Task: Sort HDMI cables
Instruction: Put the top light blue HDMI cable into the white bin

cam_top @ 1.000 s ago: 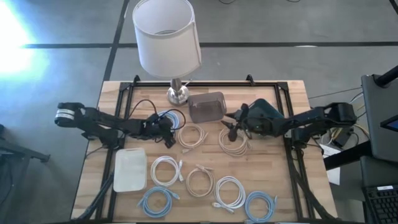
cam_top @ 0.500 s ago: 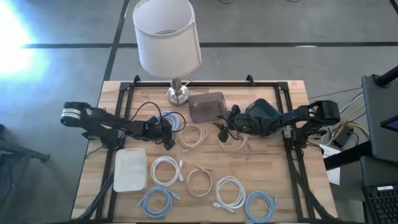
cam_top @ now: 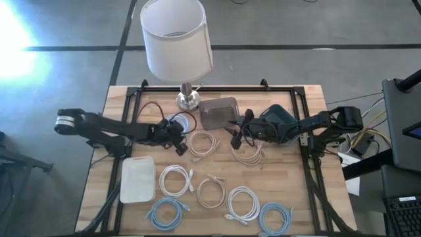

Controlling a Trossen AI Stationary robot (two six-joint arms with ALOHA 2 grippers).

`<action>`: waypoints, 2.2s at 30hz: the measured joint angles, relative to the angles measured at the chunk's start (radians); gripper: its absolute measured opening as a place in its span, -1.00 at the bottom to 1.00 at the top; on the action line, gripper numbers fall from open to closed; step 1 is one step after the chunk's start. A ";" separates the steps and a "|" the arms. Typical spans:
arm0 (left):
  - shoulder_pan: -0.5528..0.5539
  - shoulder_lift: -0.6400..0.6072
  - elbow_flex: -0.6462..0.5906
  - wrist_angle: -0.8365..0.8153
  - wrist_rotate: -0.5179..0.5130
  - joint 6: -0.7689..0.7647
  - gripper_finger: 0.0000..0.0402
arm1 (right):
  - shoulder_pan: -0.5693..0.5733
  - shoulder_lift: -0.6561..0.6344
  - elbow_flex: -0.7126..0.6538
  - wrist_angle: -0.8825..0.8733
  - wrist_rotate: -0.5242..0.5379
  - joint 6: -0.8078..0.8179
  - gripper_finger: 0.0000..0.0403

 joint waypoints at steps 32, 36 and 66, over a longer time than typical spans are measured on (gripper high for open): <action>-0.556 0.342 0.617 -1.153 0.551 -0.597 -0.78 | 0.000 0.000 -0.001 0.001 0.000 0.003 -0.08; -0.598 0.412 0.615 -1.152 0.701 -0.654 -0.78 | 0.000 -0.001 -0.001 0.002 0.000 0.004 -0.08; -0.628 0.656 0.589 -1.224 0.805 -0.281 -0.31 | 0.003 -0.001 -0.002 0.002 0.000 0.098 -0.08</action>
